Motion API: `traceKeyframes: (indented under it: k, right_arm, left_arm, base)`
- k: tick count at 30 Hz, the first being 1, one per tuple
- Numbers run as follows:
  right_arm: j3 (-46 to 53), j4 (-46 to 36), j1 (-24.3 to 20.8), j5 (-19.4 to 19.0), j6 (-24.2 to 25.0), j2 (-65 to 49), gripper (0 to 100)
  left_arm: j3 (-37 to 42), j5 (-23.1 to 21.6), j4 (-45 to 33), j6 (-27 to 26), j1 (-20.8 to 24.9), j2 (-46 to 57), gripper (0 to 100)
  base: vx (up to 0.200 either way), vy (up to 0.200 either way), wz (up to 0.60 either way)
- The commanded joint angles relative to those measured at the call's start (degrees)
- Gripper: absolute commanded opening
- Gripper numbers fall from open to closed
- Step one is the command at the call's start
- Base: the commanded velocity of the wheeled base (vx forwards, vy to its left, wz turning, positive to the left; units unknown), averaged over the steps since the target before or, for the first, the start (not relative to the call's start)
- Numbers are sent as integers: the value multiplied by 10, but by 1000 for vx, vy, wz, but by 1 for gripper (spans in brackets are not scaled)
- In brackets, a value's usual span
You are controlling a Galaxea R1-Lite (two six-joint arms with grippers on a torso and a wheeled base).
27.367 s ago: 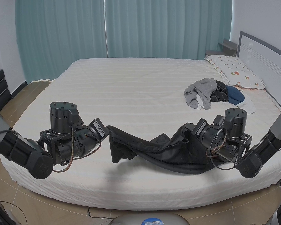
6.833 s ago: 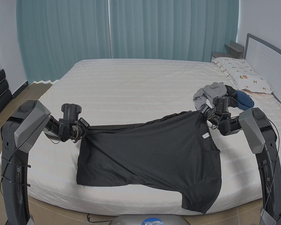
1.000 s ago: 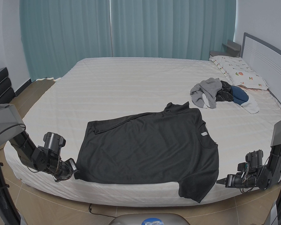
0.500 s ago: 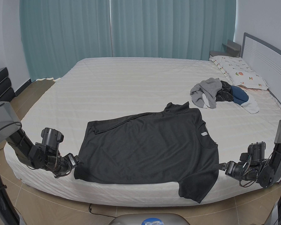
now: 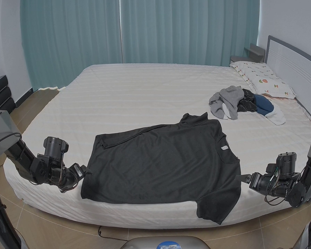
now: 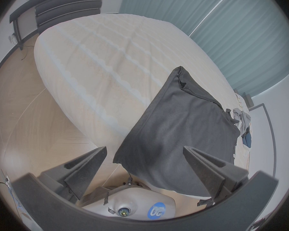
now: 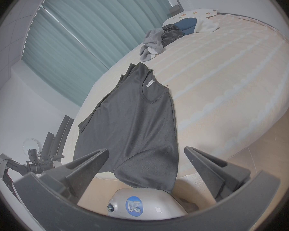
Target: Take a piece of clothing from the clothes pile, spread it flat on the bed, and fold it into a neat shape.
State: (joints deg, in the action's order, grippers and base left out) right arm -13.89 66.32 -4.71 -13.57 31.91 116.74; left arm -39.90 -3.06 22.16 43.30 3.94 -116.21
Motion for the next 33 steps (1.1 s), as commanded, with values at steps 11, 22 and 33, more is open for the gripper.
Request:
traceKeyframes:
  k: [11, 22, 33]
  right_arm:
    - [-2, 0, -5, -1, 1, 0, 100]
    - [-2, 0, -7, -1, 1, 0, 100]
    - [-1, 0, -8, -1, 1, 0, 100]
  left_arm:
    - [-22, -1, 3, 50, 1, -5, 100]
    - [-23, -1, 4, 52, 5, -4, 100]
    - [-31, -21, 2, 82, 5, -6, 100]
  base:
    - [91, 0, 0]
    - [182, 0, 0]
    - [0, 0, 0]
